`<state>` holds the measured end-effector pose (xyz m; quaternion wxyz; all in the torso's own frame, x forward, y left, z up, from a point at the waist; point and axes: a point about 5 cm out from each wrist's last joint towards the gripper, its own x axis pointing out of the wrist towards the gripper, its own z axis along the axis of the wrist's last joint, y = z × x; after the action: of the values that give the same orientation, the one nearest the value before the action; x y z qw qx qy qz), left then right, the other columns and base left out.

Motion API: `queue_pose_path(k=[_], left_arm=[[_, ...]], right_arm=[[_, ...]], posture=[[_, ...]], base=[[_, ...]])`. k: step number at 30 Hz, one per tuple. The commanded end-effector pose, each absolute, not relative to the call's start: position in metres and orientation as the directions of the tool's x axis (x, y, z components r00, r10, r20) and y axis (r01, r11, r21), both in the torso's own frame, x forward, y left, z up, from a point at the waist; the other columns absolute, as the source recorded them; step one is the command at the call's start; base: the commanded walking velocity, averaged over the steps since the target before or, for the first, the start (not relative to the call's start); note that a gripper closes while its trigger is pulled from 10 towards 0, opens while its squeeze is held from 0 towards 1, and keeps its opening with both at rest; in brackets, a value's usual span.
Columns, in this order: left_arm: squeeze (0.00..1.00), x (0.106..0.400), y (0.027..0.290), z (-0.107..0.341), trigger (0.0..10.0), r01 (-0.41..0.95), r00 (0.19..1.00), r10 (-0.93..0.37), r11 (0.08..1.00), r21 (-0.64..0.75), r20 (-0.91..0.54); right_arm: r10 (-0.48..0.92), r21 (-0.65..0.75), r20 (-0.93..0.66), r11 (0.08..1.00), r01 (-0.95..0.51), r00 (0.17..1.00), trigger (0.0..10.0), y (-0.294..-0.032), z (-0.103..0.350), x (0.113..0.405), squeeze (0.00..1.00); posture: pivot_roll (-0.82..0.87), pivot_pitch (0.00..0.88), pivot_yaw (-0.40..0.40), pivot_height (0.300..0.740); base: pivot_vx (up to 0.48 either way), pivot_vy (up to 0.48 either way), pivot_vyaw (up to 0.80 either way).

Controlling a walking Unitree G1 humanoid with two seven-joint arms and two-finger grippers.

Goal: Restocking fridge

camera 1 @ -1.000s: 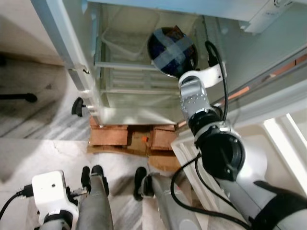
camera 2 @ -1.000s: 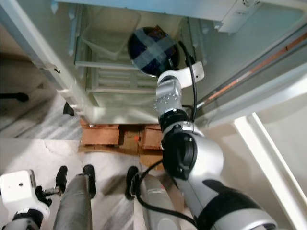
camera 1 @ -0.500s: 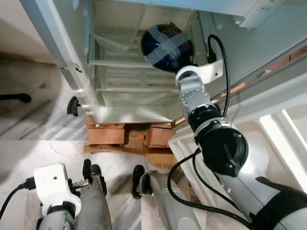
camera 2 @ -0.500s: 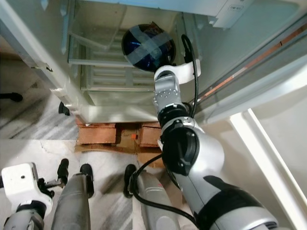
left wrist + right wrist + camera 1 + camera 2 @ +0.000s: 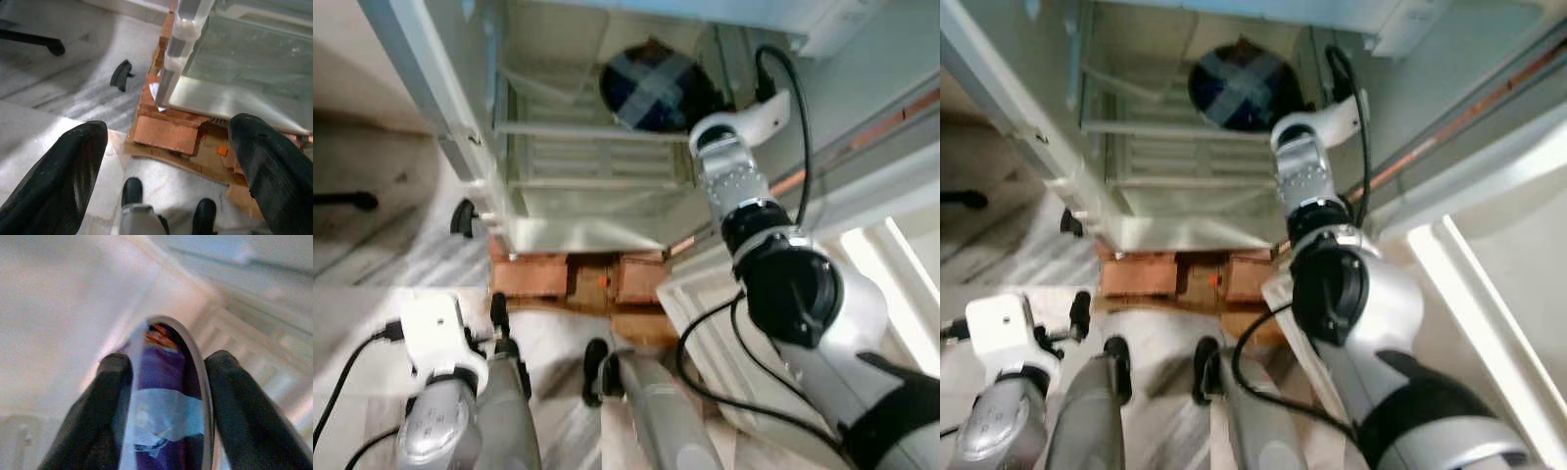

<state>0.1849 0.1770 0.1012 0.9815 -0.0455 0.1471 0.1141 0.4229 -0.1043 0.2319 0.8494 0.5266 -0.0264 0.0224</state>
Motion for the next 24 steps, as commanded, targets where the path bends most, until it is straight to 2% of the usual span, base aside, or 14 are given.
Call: queue_pose_path(k=[1, 15, 24], left_arm=[[0.0, 0.18, 0.178, 0.092, 10.0, -0.252, 0.914, 0.22, 0.966, -0.051, -0.34], [0.0, 0.215, 0.182, 0.092, 10.0, -0.212, 0.938, 0.189, 0.976, -0.048, -0.291], [0.0, 0.229, 0.182, 0.095, 10.0, -0.181, 0.955, 0.167, 0.983, -0.033, -0.244]], right_arm=[[0.023, 0.879, 0.051, 0.473, -0.056, 0.998, 10.0, -0.108, 0.224, 0.422, 1.0], [0.088, 0.718, 0.003, 0.693, -0.063, 0.996, 10.0, -0.133, 0.193, 0.416, 1.0], [0.098, 0.642, 0.01, 0.762, -0.082, 0.995, 10.0, -0.151, 0.181, 0.41, 1.0]], posture=[[0.26, 0.29, -0.207, 0.74], [0.22, 0.198, -0.168, 0.74], [0.19, 0.15, -0.15, 0.74]], base=[[0.0, 0.0, 0.0], [0.0, 0.0, 0.0], [0.0, 0.0, 0.0]])
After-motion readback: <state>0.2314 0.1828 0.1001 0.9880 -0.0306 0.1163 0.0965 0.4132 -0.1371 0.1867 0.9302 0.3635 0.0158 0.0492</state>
